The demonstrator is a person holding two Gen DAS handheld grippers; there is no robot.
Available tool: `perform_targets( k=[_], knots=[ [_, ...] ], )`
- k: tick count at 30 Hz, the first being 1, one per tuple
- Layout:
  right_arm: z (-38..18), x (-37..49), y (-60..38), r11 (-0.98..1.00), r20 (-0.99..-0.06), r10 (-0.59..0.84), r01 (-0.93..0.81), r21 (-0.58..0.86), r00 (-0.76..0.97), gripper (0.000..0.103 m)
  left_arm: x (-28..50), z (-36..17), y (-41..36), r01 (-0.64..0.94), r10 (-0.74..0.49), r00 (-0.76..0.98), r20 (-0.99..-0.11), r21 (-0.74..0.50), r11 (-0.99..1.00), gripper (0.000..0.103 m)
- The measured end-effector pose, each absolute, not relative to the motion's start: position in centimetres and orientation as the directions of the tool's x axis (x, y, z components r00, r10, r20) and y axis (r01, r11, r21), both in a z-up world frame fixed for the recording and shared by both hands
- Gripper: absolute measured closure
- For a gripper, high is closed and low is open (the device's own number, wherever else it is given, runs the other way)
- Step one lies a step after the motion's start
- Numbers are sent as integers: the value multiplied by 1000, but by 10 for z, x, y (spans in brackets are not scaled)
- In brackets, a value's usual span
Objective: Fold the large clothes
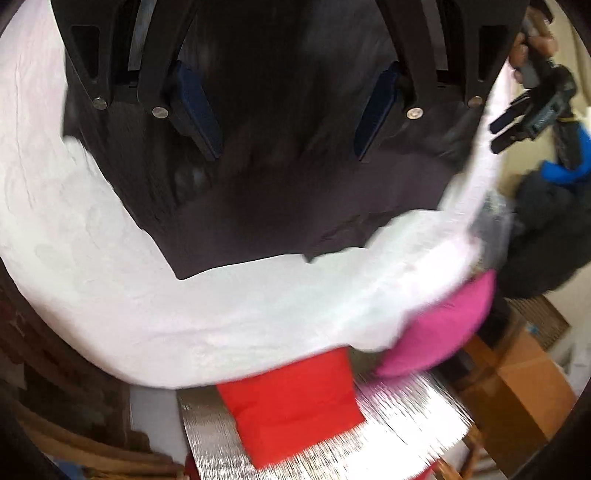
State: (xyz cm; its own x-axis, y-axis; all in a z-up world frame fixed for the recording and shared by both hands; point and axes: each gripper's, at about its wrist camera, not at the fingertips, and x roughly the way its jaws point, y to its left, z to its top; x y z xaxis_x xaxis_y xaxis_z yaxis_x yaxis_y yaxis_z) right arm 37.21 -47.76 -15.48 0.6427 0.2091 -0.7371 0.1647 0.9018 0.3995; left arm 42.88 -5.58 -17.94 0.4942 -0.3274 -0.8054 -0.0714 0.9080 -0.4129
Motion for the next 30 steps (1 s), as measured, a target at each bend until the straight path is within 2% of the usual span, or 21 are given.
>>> perform_targets(
  k=[4,8,9,10,11,12,13,14,15,16,17,18,20,25,28,30],
  knots=[
    [-184,416,-469,939,-815,124,198,280,565,26,455,-199,-79,-56,-287,484,-827,-357,933,18],
    [-195,421,-461,967,-820,49,177,181,570,29,471,-210,-105,6,-209,470,-857,-234,972,18],
    [-196,418,-461,970,-820,34,177,164,572,39,477,-213,-111,21,-191,475,-859,-206,978,18],
    [-196,417,-460,972,-819,27,176,156,573,44,485,-213,-116,37,-180,483,-857,-185,982,18],
    [-195,417,-460,973,-819,25,175,152,574,55,486,-214,-122,55,-167,493,-854,-161,985,22],
    [-194,416,-461,973,-817,29,172,156,575,66,487,-214,-129,72,-147,504,-851,-128,989,34],
    [-194,415,-460,973,-814,32,169,159,580,69,490,-216,-135,91,-131,514,-848,-98,991,46],
    [-192,414,-458,974,-810,25,166,151,586,76,491,-219,-139,104,-131,512,-849,-90,990,69],
    [-190,414,-456,977,-804,16,163,140,594,82,494,-223,-143,107,-125,507,-853,-81,991,75],
    [-188,414,-453,978,-798,8,160,131,602,84,494,-223,-145,109,-120,515,-849,-74,991,79],
    [-184,412,-450,980,-788,-4,158,118,615,86,493,-222,-145,108,-117,521,-845,-71,992,90],
    [-180,411,-449,981,-777,-15,159,109,629,88,493,-218,-142,93,-119,532,-838,-82,992,96],
    [-172,410,-449,981,-758,-31,167,104,652,89,492,-208,-136,84,-151,571,-807,-126,988,101],
    [-153,413,-466,959,-676,-28,210,189,736,93,500,-201,-128,52,-155,618,-771,-157,986,101],
    [-167,426,-478,945,-686,-42,251,208,727,95,507,-218,-131,44,-140,577,-805,-141,989,101],
    [-193,440,-489,932,-742,-26,285,225,670,95,510,-228,-134,48,-136,549,-825,-131,990,101]
  ],
)
